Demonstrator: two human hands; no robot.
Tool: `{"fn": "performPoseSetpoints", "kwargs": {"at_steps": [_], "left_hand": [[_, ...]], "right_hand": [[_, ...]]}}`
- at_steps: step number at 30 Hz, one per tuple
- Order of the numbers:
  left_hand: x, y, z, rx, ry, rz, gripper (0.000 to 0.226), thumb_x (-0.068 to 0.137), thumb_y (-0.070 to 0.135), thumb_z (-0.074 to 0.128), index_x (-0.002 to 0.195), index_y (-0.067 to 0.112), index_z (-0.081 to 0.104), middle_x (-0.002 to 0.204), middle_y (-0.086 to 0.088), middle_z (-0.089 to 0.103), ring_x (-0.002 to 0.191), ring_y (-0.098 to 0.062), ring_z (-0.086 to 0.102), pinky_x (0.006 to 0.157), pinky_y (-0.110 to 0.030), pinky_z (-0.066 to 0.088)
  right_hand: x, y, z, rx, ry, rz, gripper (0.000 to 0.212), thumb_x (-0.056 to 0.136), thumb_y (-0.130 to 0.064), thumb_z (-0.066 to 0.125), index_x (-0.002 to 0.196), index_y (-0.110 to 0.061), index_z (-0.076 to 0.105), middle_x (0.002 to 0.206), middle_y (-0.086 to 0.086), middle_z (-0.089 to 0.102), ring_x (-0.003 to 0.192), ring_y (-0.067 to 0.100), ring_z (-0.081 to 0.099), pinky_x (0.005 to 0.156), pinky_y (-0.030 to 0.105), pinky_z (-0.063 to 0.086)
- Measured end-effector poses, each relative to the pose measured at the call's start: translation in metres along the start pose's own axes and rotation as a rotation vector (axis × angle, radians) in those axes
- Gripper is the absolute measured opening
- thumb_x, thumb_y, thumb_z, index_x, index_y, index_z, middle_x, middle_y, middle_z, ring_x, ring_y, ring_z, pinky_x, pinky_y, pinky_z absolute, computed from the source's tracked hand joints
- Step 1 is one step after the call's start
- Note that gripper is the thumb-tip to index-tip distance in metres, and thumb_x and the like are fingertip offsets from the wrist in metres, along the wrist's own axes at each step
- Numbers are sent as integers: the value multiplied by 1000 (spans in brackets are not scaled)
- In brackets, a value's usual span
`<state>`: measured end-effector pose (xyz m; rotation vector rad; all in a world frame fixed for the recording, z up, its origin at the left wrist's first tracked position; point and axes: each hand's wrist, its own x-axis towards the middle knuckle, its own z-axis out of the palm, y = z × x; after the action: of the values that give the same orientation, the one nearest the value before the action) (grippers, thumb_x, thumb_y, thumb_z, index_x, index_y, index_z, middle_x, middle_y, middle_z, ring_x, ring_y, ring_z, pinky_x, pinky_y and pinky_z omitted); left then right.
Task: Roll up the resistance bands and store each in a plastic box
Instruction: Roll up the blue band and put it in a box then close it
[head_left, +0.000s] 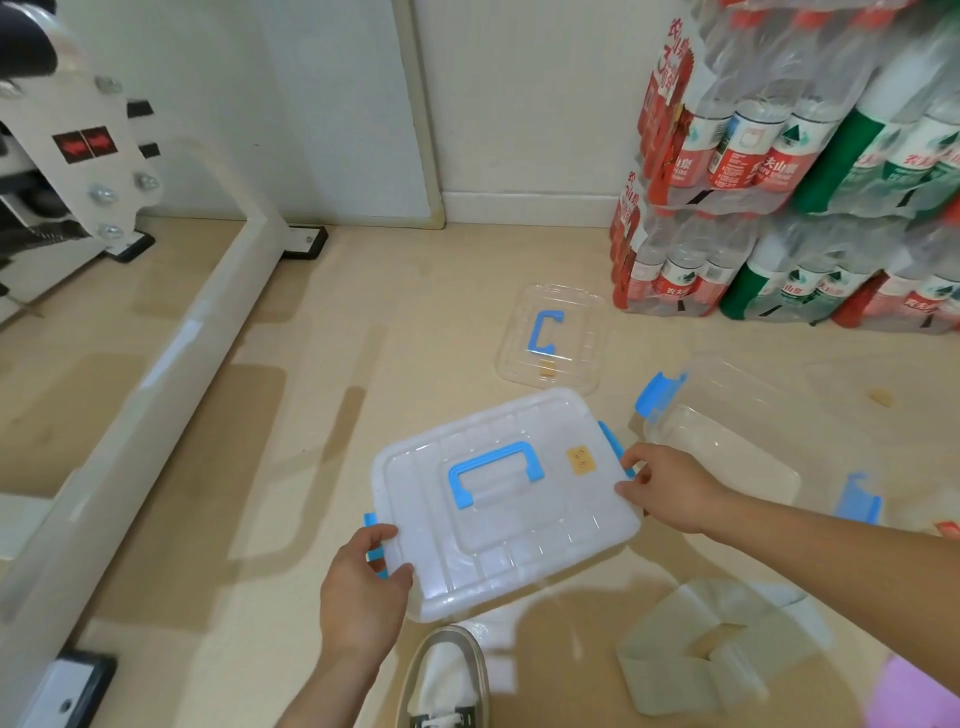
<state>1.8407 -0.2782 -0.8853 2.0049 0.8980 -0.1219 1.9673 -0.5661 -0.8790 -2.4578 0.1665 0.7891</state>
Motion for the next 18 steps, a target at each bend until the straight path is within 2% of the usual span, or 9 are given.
{"fn": "performPoseSetpoints", "kwargs": {"at_steps": [5, 9, 12, 14, 16, 18], "left_hand": [[1, -1, 0, -3, 13, -11, 31, 83, 9, 65, 105, 29, 56, 101, 6, 59, 82, -15, 64, 72, -28, 44], [3, -3, 1, -34, 17, -40, 28, 84, 12, 65, 104, 29, 57, 97, 3, 61, 78, -6, 61, 67, -28, 44], [8, -3, 1, -51, 15, -63, 19, 86, 19, 65, 98, 30, 56, 95, 1, 61, 79, -14, 61, 58, -25, 43], [12, -2, 1, -42, 3, -75, 18, 85, 19, 67, 95, 28, 56, 93, -1, 61, 75, -16, 60, 56, -25, 43], [16, -1, 1, -30, -5, -89, 22, 82, 17, 70, 96, 25, 55, 90, -4, 61, 71, -18, 58, 59, -28, 46], [19, 0, 1, -8, 8, -81, 32, 79, 15, 73, 101, 24, 53, 93, -6, 60, 73, -21, 58, 68, -35, 49]], "right_hand": [[4, -1, 2, -29, 43, -29, 16, 90, -31, 59, 99, -19, 57, 92, 6, 65, 79, 24, 65, 69, 32, 50], [9, -2, 1, -49, 76, -34, 17, 91, -33, 55, 92, -17, 62, 84, 7, 69, 77, 25, 67, 71, 34, 51], [13, -2, 0, -43, 86, -27, 19, 90, -36, 56, 84, -20, 63, 79, 6, 71, 74, 23, 68, 74, 34, 53], [15, -3, -2, -25, 87, -18, 19, 89, -36, 58, 81, -20, 65, 77, 3, 69, 72, 20, 65, 68, 29, 50], [19, -5, -2, -19, 102, 0, 16, 87, -34, 62, 85, -19, 66, 81, 2, 64, 72, 18, 58, 59, 25, 41], [22, -6, -2, 10, 109, 26, 24, 85, -32, 66, 102, -16, 62, 97, 7, 60, 83, 21, 56, 65, 28, 40]]}}
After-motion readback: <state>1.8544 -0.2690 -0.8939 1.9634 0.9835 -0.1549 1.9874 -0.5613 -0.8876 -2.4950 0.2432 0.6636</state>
